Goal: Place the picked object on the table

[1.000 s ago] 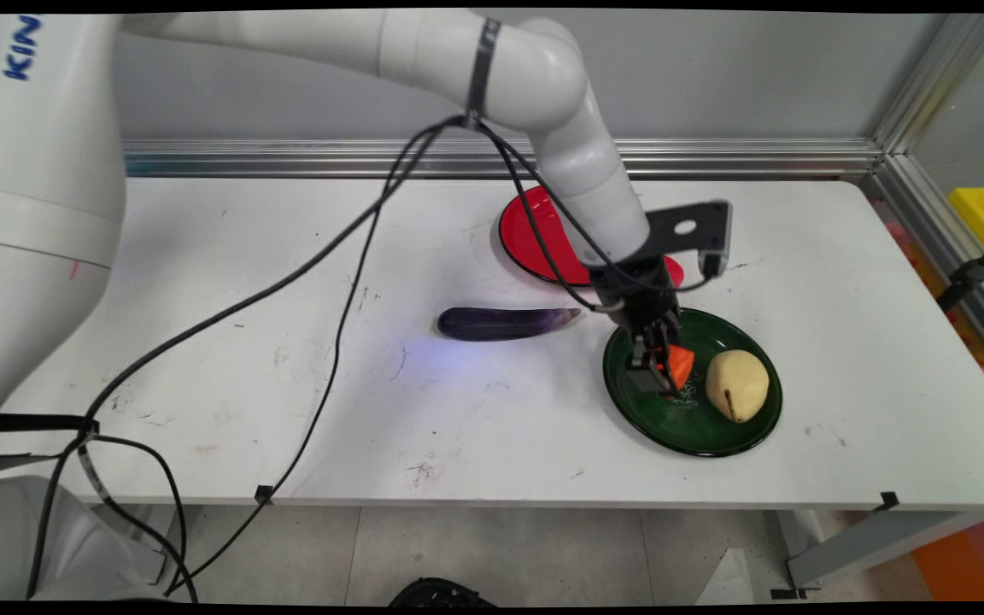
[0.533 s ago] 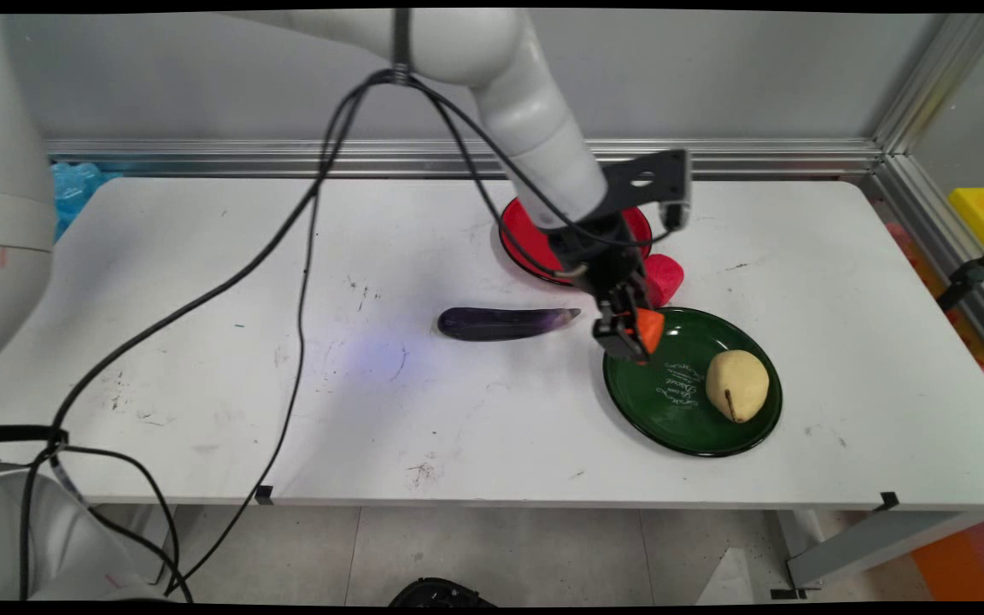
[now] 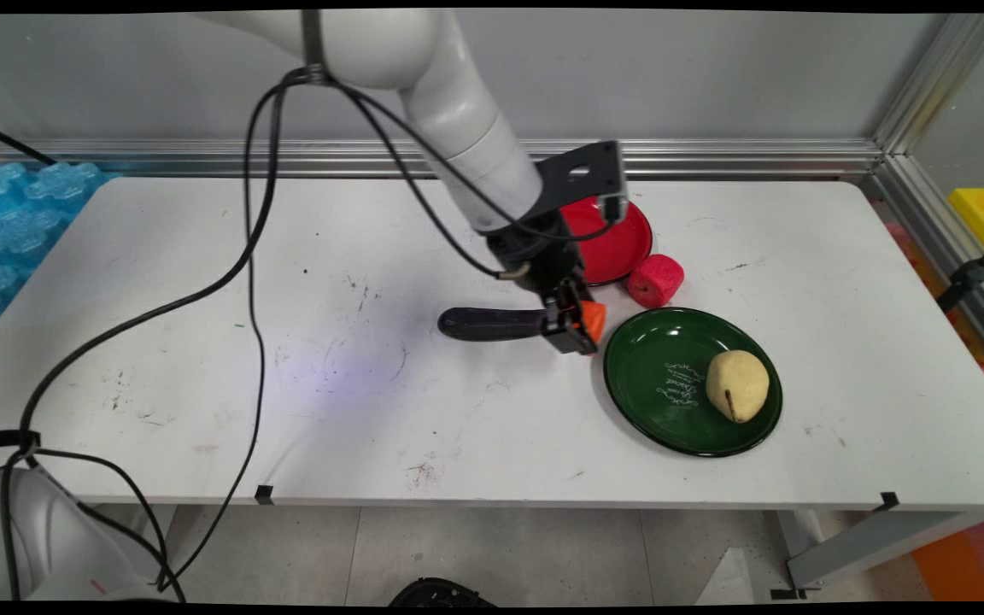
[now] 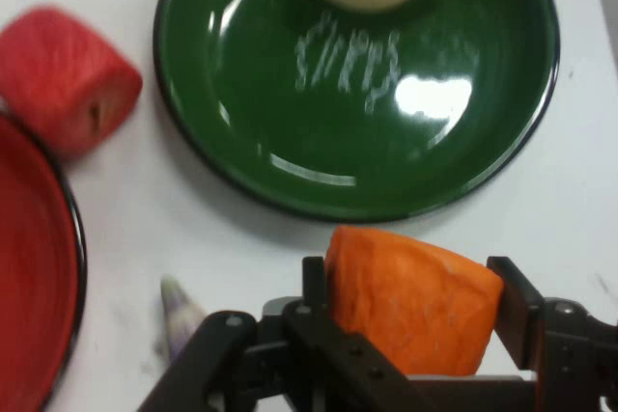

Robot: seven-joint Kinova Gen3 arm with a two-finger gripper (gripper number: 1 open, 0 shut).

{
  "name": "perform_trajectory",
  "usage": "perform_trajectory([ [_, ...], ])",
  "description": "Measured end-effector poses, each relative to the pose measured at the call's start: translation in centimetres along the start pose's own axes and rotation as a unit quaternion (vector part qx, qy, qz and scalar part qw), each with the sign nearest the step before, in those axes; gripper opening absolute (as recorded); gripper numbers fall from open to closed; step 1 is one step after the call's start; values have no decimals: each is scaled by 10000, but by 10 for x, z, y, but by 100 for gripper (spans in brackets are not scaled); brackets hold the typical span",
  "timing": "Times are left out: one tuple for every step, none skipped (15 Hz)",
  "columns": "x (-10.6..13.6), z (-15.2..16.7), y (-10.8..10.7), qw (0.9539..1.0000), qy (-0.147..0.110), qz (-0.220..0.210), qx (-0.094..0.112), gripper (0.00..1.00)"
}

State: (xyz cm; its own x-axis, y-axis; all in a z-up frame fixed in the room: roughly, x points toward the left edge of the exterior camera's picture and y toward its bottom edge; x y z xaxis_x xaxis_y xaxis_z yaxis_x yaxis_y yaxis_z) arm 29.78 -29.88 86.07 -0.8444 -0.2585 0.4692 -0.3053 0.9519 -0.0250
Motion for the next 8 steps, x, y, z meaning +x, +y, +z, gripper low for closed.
perform_trajectory([
  [-6,-2,3,10000,-34,-79,48,0],
  [-10,-2,6,9999,-59,-119,75,0],
  [-15,-2,10,9997,-104,-171,108,0],
  [-19,-1,12,9996,-133,-197,128,0],
  [-24,0,16,9994,-182,-235,152,0],
  [-28,2,19,9993,-214,-258,167,0],
  [-32,4,22,9991,-263,-283,185,0],
  [-35,6,24,9989,-292,-293,197,0],
])
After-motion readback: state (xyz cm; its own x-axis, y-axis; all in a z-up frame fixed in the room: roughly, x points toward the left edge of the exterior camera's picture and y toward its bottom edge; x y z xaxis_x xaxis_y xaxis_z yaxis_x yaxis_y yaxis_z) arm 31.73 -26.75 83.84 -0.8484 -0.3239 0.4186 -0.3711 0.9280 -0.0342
